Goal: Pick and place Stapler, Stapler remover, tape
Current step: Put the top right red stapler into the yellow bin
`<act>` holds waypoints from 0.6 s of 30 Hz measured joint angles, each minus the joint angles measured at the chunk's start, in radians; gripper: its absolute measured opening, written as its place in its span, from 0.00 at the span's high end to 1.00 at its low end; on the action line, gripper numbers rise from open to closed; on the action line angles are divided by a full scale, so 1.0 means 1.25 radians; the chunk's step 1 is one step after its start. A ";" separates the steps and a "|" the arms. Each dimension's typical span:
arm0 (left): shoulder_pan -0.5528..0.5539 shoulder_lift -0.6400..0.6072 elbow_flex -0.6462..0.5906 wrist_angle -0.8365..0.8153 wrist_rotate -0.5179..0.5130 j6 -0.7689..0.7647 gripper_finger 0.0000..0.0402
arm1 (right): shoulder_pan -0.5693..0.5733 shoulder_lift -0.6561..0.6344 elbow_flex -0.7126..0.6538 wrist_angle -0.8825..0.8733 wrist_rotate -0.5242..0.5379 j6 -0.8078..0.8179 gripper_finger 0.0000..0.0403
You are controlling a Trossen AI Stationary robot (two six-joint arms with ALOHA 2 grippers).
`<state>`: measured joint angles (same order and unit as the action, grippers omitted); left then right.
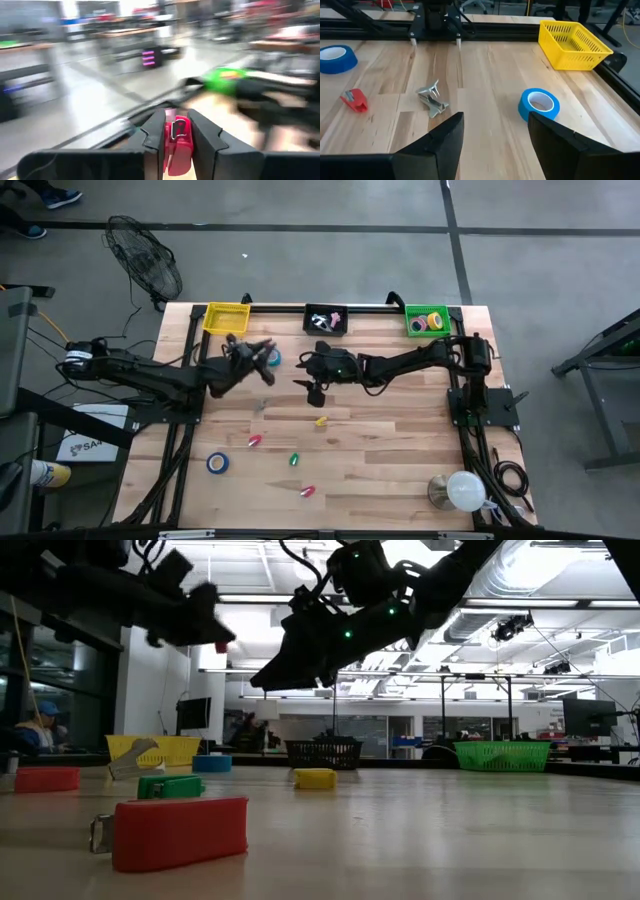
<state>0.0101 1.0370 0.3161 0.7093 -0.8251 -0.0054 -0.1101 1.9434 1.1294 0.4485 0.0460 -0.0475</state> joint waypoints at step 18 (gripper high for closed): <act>0.432 0.001 0.000 -0.272 0.090 -0.309 0.83 | -0.001 0.000 0.001 0.003 0.000 0.003 0.48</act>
<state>0.5499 1.0386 0.3161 0.3690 -0.7129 -0.3912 -0.1116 1.9434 1.1305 0.4517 0.0460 -0.0437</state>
